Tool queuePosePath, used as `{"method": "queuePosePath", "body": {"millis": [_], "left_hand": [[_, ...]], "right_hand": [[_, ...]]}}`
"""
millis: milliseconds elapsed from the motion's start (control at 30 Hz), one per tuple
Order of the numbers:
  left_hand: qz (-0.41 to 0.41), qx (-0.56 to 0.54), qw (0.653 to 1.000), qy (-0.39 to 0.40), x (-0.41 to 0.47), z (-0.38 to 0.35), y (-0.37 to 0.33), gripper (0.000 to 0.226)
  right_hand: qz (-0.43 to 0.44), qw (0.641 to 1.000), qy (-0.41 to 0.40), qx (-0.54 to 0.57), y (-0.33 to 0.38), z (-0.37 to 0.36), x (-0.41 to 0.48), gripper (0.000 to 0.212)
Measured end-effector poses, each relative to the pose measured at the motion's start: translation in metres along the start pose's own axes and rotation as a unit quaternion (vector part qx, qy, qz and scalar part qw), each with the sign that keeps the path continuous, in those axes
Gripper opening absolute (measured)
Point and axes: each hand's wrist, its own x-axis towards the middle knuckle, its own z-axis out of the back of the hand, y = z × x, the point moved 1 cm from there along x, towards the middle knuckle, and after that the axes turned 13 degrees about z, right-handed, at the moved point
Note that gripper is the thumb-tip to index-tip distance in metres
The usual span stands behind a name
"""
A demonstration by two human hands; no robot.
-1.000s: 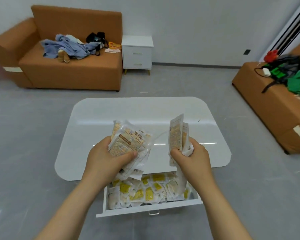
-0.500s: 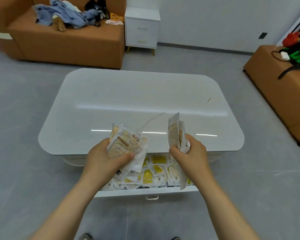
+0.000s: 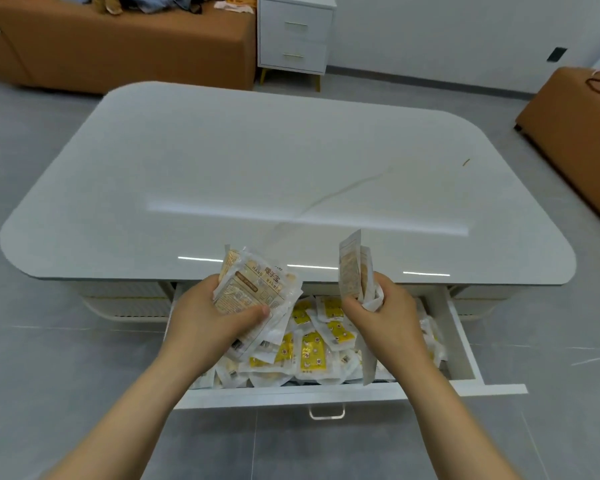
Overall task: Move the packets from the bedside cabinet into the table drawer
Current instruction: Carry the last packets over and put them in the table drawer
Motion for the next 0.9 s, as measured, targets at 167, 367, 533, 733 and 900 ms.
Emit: {"method": "queuePosePath", "body": {"millis": [167,367,533,733,900], "left_hand": [[-0.004,0.012,1.0,-0.003,0.027,-0.033,0.048,0.031],[-0.003,0.029,1.0,-0.01,0.033,-0.057,0.092,0.028],[0.034,0.066,0.997,-0.022,0.048,-0.064,0.119,0.028],[0.06,0.09,0.994,-0.007,0.069,-0.08,0.128,0.035],[0.091,0.207,0.974,-0.006,0.076,-0.087,0.125,0.066]], "right_hand": [[0.027,1.0,0.007,-0.01,-0.044,-0.03,0.002,0.016],[0.063,0.997,0.028,-0.032,-0.075,-0.04,-0.011,0.011],[0.077,0.995,0.044,-0.039,-0.088,-0.039,-0.023,0.023],[0.058,0.997,0.04,-0.042,-0.11,-0.04,-0.031,0.016],[0.041,0.996,0.044,-0.063,-0.128,-0.03,-0.031,0.015]]}}
